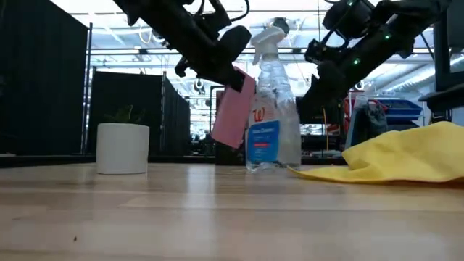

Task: Apply microfiber cloth
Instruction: Spray the back of the cellphone using the spray bottle

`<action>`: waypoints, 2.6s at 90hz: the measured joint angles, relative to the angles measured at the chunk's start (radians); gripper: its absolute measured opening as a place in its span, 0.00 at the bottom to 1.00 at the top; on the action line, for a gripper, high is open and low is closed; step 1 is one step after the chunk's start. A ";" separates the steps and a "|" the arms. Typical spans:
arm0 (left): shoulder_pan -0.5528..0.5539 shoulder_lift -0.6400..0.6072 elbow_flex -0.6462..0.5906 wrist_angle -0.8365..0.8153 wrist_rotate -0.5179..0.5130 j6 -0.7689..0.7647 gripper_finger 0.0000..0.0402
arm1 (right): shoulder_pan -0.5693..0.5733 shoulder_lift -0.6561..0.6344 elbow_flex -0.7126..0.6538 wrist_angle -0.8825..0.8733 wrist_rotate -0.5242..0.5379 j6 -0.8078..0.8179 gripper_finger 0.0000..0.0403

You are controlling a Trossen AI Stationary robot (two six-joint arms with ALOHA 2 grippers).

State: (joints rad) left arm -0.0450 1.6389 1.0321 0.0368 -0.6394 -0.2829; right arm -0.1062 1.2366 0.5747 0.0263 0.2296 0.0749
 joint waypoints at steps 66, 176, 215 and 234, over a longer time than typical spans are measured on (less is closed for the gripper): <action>-0.171 -0.006 0.000 0.055 0.096 -0.104 0.04 | 0.325 0.000 -0.002 0.028 0.036 0.237 0.65; -0.046 -0.232 0.001 -0.085 0.160 0.219 0.04 | 0.369 -0.157 0.140 -0.004 0.158 -0.057 0.87; 0.022 -0.227 0.001 -0.059 0.224 0.231 0.04 | 0.347 -0.116 0.139 0.097 0.075 -0.101 0.89; 0.063 -0.206 0.000 0.007 0.279 0.245 0.04 | 0.328 -0.050 0.138 0.161 0.079 -0.138 0.89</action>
State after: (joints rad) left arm 0.0178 1.4332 1.0325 0.0442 -0.3609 -0.0383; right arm 0.2214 1.1867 0.7128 0.1868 0.3084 -0.0627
